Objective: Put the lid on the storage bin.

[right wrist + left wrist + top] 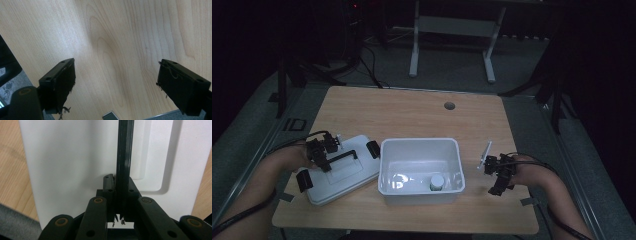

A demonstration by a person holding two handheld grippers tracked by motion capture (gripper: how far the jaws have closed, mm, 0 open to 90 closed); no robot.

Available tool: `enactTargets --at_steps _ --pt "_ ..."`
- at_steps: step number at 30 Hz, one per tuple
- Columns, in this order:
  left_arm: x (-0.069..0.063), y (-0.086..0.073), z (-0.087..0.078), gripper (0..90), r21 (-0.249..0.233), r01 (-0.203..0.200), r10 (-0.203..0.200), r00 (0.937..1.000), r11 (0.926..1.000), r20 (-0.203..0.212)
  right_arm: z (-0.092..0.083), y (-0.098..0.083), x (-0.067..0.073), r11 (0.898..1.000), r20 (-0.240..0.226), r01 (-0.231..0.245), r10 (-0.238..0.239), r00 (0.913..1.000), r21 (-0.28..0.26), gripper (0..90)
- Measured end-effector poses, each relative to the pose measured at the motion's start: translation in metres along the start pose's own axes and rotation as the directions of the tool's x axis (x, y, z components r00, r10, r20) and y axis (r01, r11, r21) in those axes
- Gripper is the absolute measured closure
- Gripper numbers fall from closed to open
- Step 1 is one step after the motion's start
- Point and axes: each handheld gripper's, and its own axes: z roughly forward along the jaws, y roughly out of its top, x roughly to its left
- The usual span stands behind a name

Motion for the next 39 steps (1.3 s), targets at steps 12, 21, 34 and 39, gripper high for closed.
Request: enactTargets --at_steps 12,21,34,39 --pt "-0.007 -0.010 -0.035 83.4 -0.022 -0.014 0.013 0.9992 0.9997 -0.038 -0.002 0.004 0.002 1.000 0.004 0.008 -0.008 1.0000 0.003 14.5" --pt "-0.010 -0.018 -0.074 83.4 -0.031 -0.013 0.010 0.9974 0.9994 -0.071 -0.002 0.004 0.002 1.000 0.001 0.005 -0.005 1.0000 -0.004 14.5" --pt "-0.022 -0.030 -0.132 83.4 -0.076 -0.037 0.027 0.9914 0.9964 -0.128 -0.003 0.002 0.003 1.000 -0.002 0.001 -0.001 1.0000 0.000 14.5" --pt "-0.030 -0.024 -0.144 83.4 -0.089 -0.068 0.055 0.9888 0.9937 -0.139 -0.004 0.002 0.003 1.000 -0.001 -0.004 0.004 1.0000 -0.001 14.4"
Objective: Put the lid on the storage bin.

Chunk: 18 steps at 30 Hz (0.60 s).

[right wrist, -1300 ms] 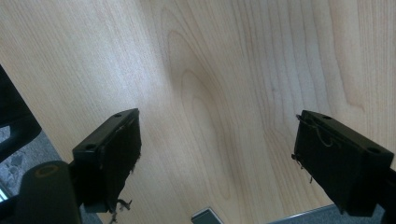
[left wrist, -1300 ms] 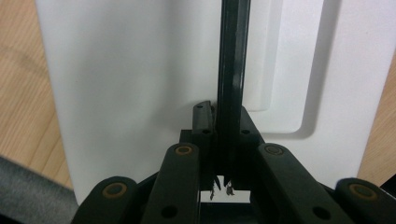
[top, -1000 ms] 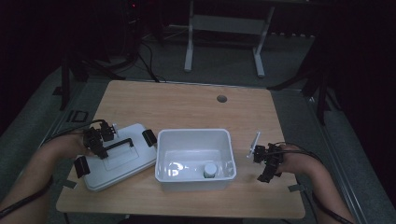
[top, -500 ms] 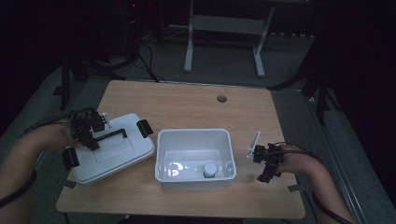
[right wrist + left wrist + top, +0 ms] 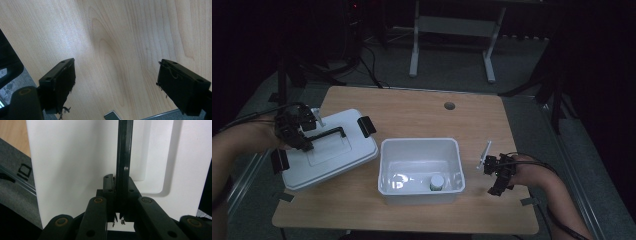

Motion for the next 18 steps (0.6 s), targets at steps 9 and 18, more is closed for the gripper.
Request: enactTargets --at_steps 9,18 --pt "-0.020 0.031 -0.006 83.3 -0.047 -0.086 0.086 0.9963 0.9952 0.001 0.000 -0.001 0.000 1.000 -0.002 -0.002 0.002 1.0000 -0.002 14.4" --pt "-0.038 0.071 -0.009 83.3 -0.075 -0.181 0.182 0.9832 0.9807 0.012 0.002 -0.004 0.000 1.000 -0.005 -0.005 0.005 1.0000 0.001 14.5"
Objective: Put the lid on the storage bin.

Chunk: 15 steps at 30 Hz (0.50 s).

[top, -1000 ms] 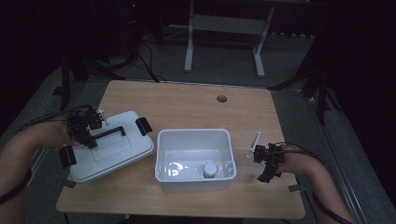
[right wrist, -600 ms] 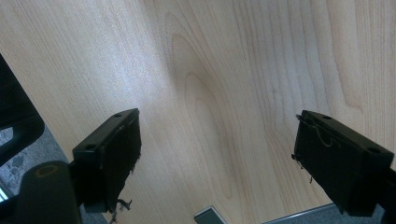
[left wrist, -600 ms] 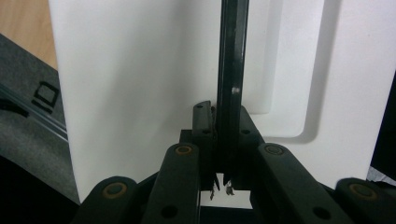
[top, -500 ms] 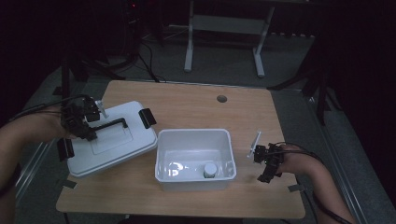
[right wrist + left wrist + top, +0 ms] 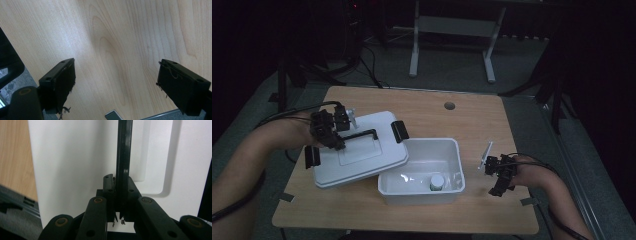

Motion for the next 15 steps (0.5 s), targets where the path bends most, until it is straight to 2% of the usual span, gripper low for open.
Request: enactTargets --at_steps 4,5,6,10,11,12,15 --pt "-0.004 0.018 0.002 83.3 -0.003 -0.030 0.030 0.9994 0.9995 0.014 0.001 -0.001 0.000 1.000 0.000 -0.002 0.002 1.0000 0.004 14.5" --pt "-0.004 0.018 0.002 83.3 -0.003 -0.030 0.030 0.9994 0.9995 0.014 0.001 -0.001 0.000 1.000 0.000 -0.002 0.002 1.0000 0.004 14.5" --pt "-0.007 0.027 0.005 83.3 -0.002 -0.046 0.046 0.9988 0.9989 0.017 0.001 -0.001 0.000 1.000 0.001 -0.002 0.002 1.0000 0.004 14.5" --pt "-0.013 0.043 0.010 83.3 -0.004 -0.089 0.089 0.9957 0.9960 0.023 0.001 -0.003 0.000 1.000 -0.001 -0.001 0.001 1.0000 0.005 14.5" --pt "-0.013 0.043 0.010 83.3 -0.004 -0.089 0.089 0.9957 0.9960 0.023 0.001 -0.003 0.000 1.000 -0.001 -0.001 0.001 1.0000 0.005 14.5" --pt "-0.014 0.050 0.011 83.3 -0.009 -0.103 0.103 0.9944 0.9946 0.025 0.001 -0.003 0.000 1.000 0.001 -0.003 0.003 1.0000 0.006 14.5" --pt "-0.016 0.059 0.013 83.3 -0.013 -0.112 0.112 0.9932 0.9937 0.031 0.002 -0.005 0.000 1.000 -0.001 -0.005 0.005 1.0000 0.006 14.5"
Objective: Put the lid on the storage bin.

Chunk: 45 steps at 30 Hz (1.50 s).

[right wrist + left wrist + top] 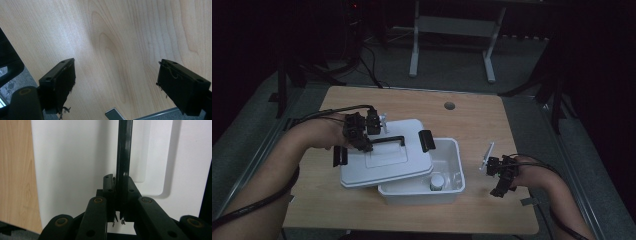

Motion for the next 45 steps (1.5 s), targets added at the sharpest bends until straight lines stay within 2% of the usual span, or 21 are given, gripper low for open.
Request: enactTargets --at_steps 2,4,8,10,18,25,26,27,29,30,32,34,39,45 --pt "0.000 0.003 0.000 83.3 0.000 -0.003 0.003 1.0000 1.0000 0.003 0.000 0.000 0.000 1.000 -0.002 0.001 -0.001 1.0000 0.003 14.5" --pt "-0.002 0.015 0.003 83.3 -0.001 -0.016 0.016 0.9998 0.9999 0.008 0.001 -0.001 0.000 1.000 -0.003 -0.004 0.004 1.0000 0.007 14.5" --pt "-0.004 0.024 0.004 83.3 -0.018 -0.027 0.028 0.9995 0.9995 0.015 0.001 -0.002 -0.001 1.000 -0.003 -0.008 0.008 1.0000 0.007 14.5" --pt "-0.007 0.036 0.007 83.3 -0.026 -0.051 0.051 0.9986 0.9984 0.014 0.000 -0.002 -0.001 1.000 -0.003 -0.005 0.005 1.0000 0.014 14.5" --pt "-0.019 0.061 0.020 83.2 -0.031 -0.115 0.115 0.9933 0.9929 0.013 -0.001 -0.003 -0.001 1.000 -0.003 -0.002 0.002 1.0000 0.009 14.5" --pt "-0.022 0.075 0.028 83.3 -0.060 -0.128 0.131 0.9904 0.9900 0.045 0.001 -0.006 -0.001 1.000 -0.008 -0.011 0.011 0.9999 0.014 14.5" --pt "-0.023 0.076 0.029 83.3 -0.060 -0.134 0.136 0.9898 0.9892 0.041 0.002 -0.006 -0.001 1.000 -0.008 -0.009 0.009 0.9999 0.015 14.5" --pt "-0.023 0.078 0.031 83.3 -0.063 -0.122 0.125 0.9910 0.9905 0.048 0.001 -0.007 -0.001 1.000 -0.007 -0.009 0.009 0.9999 0.015 14.5" --pt "-0.023 0.081 0.034 83.2 -0.061 -0.141 0.144 0.9883 0.9881 0.050 0.001 -0.007 -0.001 1.000 -0.006 -0.014 0.014 0.9999 0.015 14.5" --pt "-0.023 0.083 0.035 83.2 -0.071 -0.129 0.133 0.9896 0.9891 0.055 0.001 -0.008 -0.001 1.000 -0.006 -0.015 0.015 0.9999 0.014 14.5" --pt "-0.025 0.086 0.038 83.2 -0.052 -0.151 0.153 0.9870 0.9872 0.049 0.001 -0.008 -0.001 1.000 -0.009 -0.018 0.018 0.9998 0.010 14.5" --pt "-0.026 0.087 0.040 83.1 -0.055 -0.146 0.149 0.9871 0.9878 0.059 0.003 -0.009 -0.001 1.000 -0.009 -0.017 0.017 0.9998 0.013 14.6" --pt "-0.024 0.086 0.040 83.1 -0.057 -0.151 0.154 0.9862 0.9869 0.060 0.005 -0.010 -0.001 1.000 -0.012 -0.019 0.019 0.9997 0.015 14.5" --pt "-0.024 0.084 0.038 83.0 -0.049 -0.140 0.143 0.9879 0.9889 0.059 0.006 -0.010 -0.001 1.000 -0.014 -0.020 0.020 0.9997 0.015 14.6"
